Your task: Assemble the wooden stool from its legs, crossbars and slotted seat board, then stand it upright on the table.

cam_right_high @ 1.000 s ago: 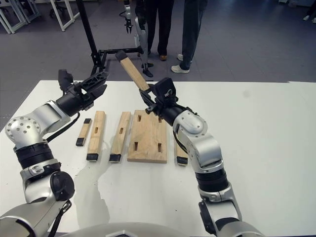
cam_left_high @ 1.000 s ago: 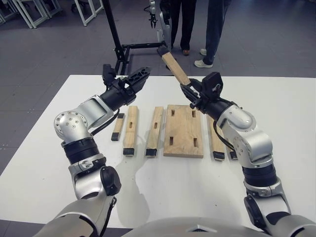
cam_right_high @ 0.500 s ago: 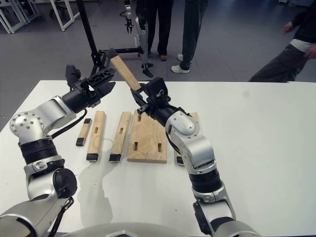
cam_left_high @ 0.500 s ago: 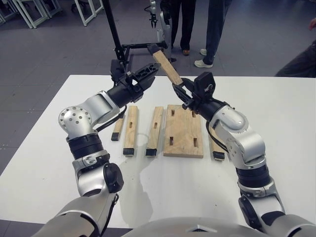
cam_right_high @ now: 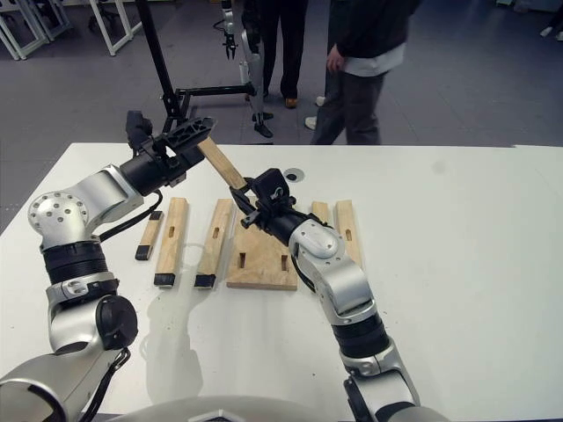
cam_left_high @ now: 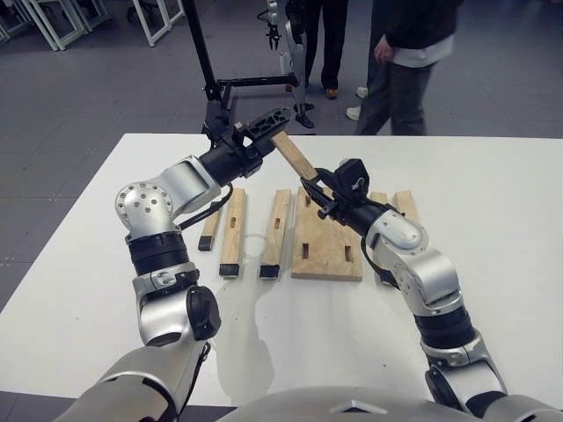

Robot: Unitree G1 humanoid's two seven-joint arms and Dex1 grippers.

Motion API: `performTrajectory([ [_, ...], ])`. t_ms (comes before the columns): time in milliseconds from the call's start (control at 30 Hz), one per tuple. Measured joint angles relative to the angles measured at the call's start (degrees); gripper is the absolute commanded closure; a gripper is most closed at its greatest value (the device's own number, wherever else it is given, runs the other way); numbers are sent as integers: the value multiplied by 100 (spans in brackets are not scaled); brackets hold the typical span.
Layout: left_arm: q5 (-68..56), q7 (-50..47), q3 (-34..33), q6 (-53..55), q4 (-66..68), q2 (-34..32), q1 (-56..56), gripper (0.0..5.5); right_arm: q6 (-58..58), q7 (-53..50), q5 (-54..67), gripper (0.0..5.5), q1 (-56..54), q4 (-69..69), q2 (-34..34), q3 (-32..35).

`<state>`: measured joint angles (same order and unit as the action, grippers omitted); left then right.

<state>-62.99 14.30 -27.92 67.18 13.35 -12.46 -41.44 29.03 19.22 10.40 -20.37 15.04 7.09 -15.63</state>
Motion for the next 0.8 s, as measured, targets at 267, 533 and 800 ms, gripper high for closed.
performTrajectory([
  [267, -93, -3, 24, 53, 12, 22, 0, 247, -65, -1, -21, 420, 92, -47, -41, -76],
  [533, -133, -2, 140, 251, -12, -58, 2, 397, -65, 7, -23, 420, 93, -55, -43, -83],
  [800, 275, -130, 233, -217, 134, -83, 2, 505, -70, 9, -81, 420, 103, -113, -59, -81],
])
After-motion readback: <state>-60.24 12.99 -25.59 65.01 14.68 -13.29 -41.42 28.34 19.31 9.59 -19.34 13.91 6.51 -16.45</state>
